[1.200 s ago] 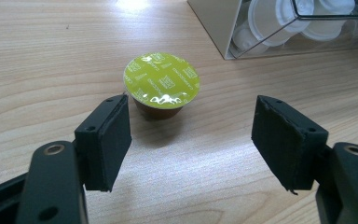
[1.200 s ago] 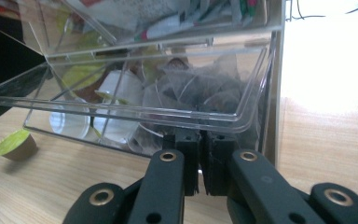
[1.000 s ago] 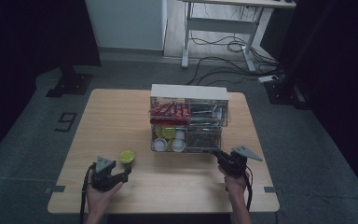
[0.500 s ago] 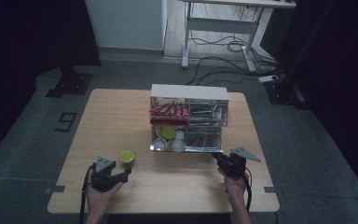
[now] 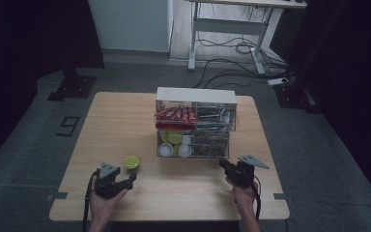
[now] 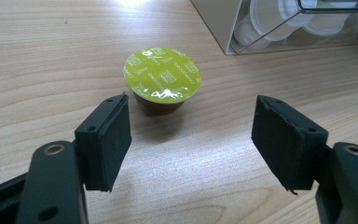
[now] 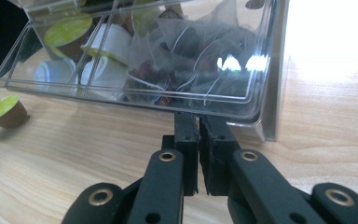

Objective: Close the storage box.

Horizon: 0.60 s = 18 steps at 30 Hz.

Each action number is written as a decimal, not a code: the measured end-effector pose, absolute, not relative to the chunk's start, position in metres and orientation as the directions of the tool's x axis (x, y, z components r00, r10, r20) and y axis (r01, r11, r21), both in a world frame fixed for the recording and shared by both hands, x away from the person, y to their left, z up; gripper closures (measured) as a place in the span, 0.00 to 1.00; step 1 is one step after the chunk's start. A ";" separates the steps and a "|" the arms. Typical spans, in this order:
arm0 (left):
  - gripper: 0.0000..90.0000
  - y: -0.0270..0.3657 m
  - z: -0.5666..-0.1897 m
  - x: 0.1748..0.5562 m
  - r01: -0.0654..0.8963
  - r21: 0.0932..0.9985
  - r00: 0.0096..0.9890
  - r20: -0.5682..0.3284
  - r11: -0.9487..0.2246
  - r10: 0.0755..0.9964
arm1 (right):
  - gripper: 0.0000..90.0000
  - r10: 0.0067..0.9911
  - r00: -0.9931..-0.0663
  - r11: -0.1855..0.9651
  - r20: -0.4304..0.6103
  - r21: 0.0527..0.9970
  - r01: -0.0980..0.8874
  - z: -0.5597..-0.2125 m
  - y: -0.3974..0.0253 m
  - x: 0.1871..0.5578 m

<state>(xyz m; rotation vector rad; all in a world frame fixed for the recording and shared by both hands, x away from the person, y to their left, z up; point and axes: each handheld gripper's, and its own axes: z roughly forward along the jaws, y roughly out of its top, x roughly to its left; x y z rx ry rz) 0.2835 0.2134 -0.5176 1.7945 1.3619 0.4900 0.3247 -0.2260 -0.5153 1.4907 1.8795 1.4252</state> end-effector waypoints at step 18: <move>0.32 0.213 -0.518 0.283 0.609 0.788 0.343 -0.161 -0.088 0.926 | 0.65 0.860 -0.417 -0.060 0.296 0.868 0.493 -0.503 -0.215 0.313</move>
